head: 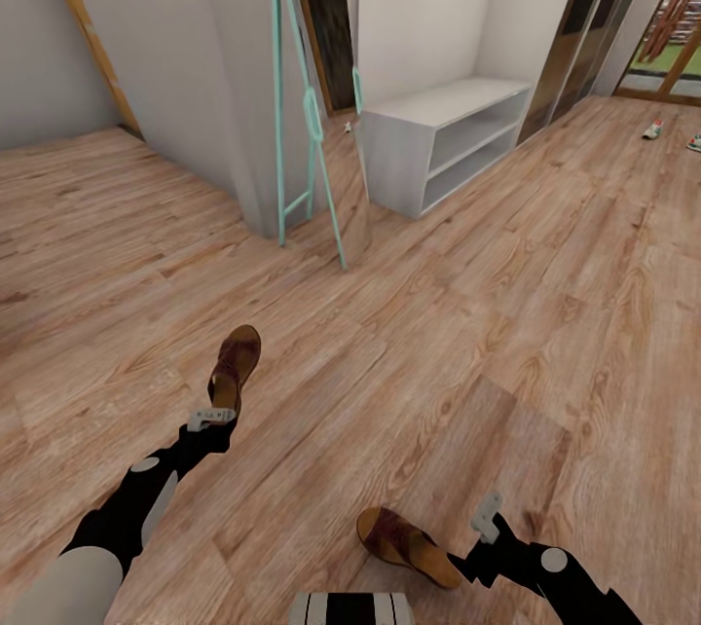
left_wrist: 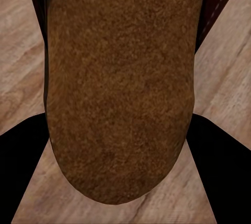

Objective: Pick up the two gym shoes and the two sandals from the corridor floor and place them onto the hallstand (shoe rack) in the corridor, making sure they are on the rack and not on the floor. Arrange them so the two gym shoes are next to each other and the two sandals are next to each other.

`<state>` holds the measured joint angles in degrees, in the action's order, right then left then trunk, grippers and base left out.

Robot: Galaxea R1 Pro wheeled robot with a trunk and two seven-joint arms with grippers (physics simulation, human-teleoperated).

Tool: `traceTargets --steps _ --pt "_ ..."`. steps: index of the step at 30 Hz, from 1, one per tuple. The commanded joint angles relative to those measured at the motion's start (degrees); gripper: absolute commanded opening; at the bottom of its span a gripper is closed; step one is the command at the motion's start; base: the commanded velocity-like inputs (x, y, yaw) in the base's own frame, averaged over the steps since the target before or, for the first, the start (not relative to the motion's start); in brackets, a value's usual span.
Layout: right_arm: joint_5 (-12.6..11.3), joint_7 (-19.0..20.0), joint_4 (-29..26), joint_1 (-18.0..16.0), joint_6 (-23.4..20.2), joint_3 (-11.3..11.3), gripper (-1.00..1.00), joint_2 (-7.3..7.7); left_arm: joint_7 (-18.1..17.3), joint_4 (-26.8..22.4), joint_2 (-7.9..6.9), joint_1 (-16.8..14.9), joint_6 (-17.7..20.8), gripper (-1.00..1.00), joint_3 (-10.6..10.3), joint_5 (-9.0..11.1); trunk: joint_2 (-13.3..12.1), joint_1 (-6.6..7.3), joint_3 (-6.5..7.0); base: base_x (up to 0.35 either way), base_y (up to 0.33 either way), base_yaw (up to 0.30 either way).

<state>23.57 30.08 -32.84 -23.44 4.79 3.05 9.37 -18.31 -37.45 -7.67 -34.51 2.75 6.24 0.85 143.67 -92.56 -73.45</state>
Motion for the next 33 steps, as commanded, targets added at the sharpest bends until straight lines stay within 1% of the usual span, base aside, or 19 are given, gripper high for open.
traceTargets --steps 1,4,7,11,14,18,20,25,33 --pt "0.6 0.0 0.0 0.0 0.4 0.1 1.0 0.03 -0.3 -0.2 0.03 -0.1 0.3 -1.0 0.2 0.1 0.0 -0.01 -0.27 0.0 0.0 0.0" --pt "0.6 0.0 0.0 0.0 0.4 0.0 1.0 0.03 -0.3 -0.7 0.03 -0.2 0.4 -1.0 0.2 0.1 0.1 -0.09 -0.93 0.0 0.0 0.0" --pt "0.6 0.0 -0.1 0.0 0.3 0.0 1.0 0.03 -0.2 -2.2 0.08 -0.4 0.8 -1.0 0.2 0.2 0.1 -0.17 -1.6 0.0 0.0 0.0" --pt "0.6 0.0 -0.1 0.0 0.3 0.0 1.0 0.03 -0.1 -5.9 0.13 -0.6 1.5 -1.0 0.2 0.4 0.2 -0.27 -2.58 0.0 0.0 0.0" --pt "0.6 0.0 -0.1 0.0 0.3 0.0 1.0 0.03 -0.1 -8.7 0.34 -0.7 3.4 -1.0 0.2 0.4 0.2 -0.35 -3.43 0.0 0.0 0.0" --pt "0.6 0.0 -0.1 0.0 0.3 0.0 1.0 0.03 -0.1 -13.3 0.49 -0.7 8.3 -1.0 0.2 0.5 0.3 -0.45 -4.63 0.0 0.0 0.0" --pt "0.6 0.0 -0.1 0.0 0.3 0.0 1.0 0.03 -0.1 -15.5 0.52 -0.7 10.0 -1.0 0.2 0.5 0.3 -0.5 -5.24 0.0 0.0 0.0" --pt "0.6 0.0 -0.1 0.0 0.3 0.0 1.0 0.03 -0.1 -19.8 0.54 -0.7 12.1 -1.0 0.2 0.5 0.4 -0.63 -6.8 0.0 0.0 0.0" --pt "0.6 0.0 -0.1 0.0 0.3 0.0 1.0 0.03 -1.1 -23.6 0.49 -0.4 16.1 -1.0 0.2 0.5 0.5 -0.84 -9.29 0.0 0.0 0.0"
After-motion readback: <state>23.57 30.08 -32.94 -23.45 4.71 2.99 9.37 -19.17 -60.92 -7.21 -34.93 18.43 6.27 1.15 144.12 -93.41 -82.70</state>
